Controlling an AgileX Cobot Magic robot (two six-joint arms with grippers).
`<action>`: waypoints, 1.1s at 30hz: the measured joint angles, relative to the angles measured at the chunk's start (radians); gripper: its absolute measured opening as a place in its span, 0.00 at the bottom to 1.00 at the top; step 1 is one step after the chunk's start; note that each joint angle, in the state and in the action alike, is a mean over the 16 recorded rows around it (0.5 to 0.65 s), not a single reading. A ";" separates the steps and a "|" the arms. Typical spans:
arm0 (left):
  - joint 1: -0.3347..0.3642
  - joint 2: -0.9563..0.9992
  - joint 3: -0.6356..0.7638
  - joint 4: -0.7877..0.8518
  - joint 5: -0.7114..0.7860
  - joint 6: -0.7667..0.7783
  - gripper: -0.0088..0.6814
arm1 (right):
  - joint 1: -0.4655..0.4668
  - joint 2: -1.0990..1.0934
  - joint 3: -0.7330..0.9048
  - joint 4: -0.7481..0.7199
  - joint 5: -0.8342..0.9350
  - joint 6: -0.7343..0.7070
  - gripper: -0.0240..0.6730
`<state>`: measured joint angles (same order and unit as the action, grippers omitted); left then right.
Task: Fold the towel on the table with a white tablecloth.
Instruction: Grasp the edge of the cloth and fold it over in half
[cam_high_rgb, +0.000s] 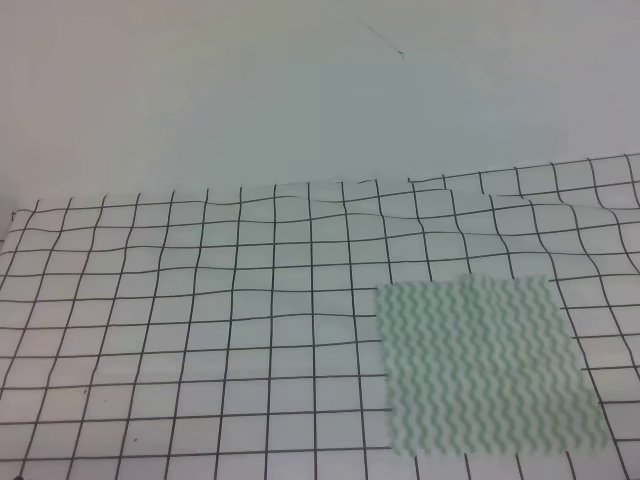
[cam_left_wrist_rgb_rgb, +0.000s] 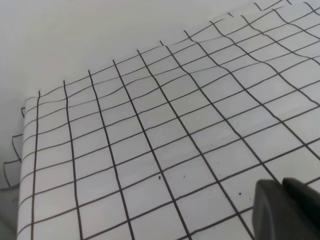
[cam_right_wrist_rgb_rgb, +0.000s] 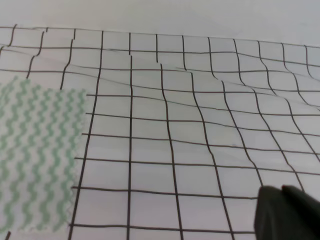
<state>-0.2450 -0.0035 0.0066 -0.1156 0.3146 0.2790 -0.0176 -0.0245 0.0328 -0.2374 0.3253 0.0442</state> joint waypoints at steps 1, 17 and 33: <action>0.000 0.000 0.000 0.000 0.000 0.000 0.01 | 0.000 0.000 0.000 0.000 0.000 0.000 0.03; 0.000 0.000 -0.004 0.000 0.002 0.000 0.01 | 0.000 0.000 0.000 0.000 0.000 0.000 0.03; 0.000 0.000 -0.002 0.000 0.001 0.000 0.01 | 0.000 0.000 0.000 0.000 0.000 0.000 0.03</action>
<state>-0.2450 -0.0035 0.0048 -0.1158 0.3156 0.2789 -0.0176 -0.0245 0.0328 -0.2374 0.3258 0.0442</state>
